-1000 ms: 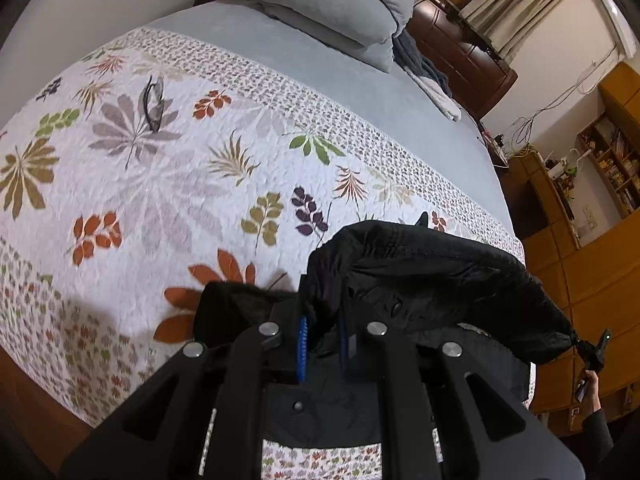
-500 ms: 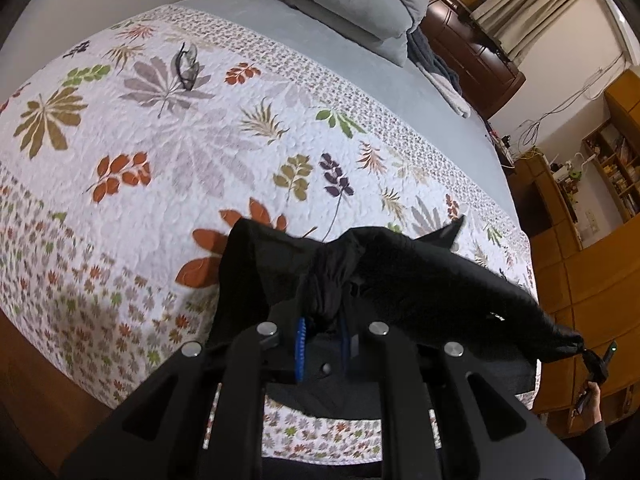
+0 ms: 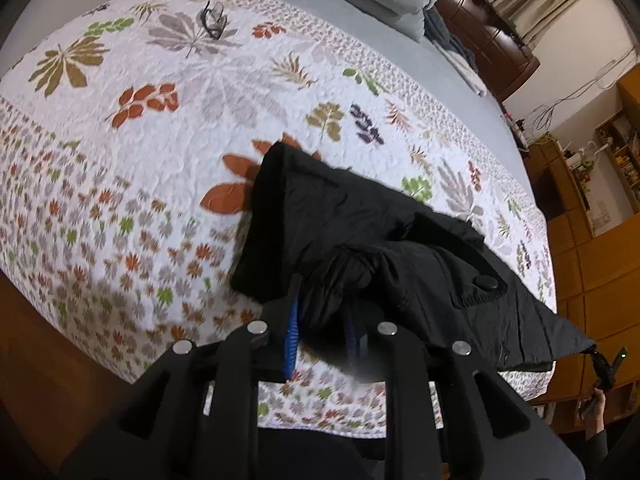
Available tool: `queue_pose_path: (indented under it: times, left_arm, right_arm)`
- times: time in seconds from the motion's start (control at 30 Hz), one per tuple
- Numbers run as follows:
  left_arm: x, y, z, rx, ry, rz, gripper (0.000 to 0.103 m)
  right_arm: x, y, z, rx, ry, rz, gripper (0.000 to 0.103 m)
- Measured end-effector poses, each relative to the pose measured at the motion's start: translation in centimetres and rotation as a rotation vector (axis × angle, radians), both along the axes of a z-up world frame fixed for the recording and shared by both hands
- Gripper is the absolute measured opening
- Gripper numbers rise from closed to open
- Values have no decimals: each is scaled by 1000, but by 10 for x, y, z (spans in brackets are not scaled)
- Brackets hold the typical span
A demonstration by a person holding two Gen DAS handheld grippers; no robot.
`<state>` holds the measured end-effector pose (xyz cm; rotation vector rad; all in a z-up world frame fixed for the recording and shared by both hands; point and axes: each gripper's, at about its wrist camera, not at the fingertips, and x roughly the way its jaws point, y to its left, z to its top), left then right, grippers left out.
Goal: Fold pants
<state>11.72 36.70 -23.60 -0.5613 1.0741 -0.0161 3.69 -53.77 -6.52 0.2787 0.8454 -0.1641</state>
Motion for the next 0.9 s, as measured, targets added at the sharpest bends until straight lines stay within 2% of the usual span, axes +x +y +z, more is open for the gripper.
queue_pose_path:
  times: [0.23,0.27,0.3,0.4,0.47,0.53,0.57,0.6,0.67,0.73,0.8,0.9]
  left_arm:
    - [-17,2,-13,64,62,25,25]
    - [-21,5,-14,67,68,37,26]
    - [-27,10,-15,73,75,54,31]
    - [-43,19,-5,102,54,116,34]
    - [-51,22,7,106,23,142,37]
    - [-61,22,20,89,-25,162,43]
    - [-62,20,24,84,-37,163,45]
    - [-63,18,28,79,-49,161,49]
    - [-61,10,31,63,-62,144,53]
    - [-54,0,30,67,-58,118,55]
    - [-48,-8,25,54,-51,109,59]
    - [-35,-18,14,26,-28,103,60]
  right_arm:
    - [-22,-1,-16,42,19,-43,32]
    - [-25,-3,-18,59,17,-57,37]
    - [-28,-4,-20,78,15,-68,42]
    - [-37,-15,-31,204,19,-122,53]
    - [-44,-24,-42,324,20,-158,54]
    - [-52,-33,-56,494,0,-191,56]
    - [-57,-37,-64,580,-17,-207,59]
    - [-59,-38,-67,623,-30,-210,64]
    - [-64,-40,-75,751,-87,-206,70]
    - [-64,-43,-84,848,-125,-213,70]
    - [-61,-44,-89,886,-136,-226,74]
    - [-55,-46,-101,878,-93,-284,74]
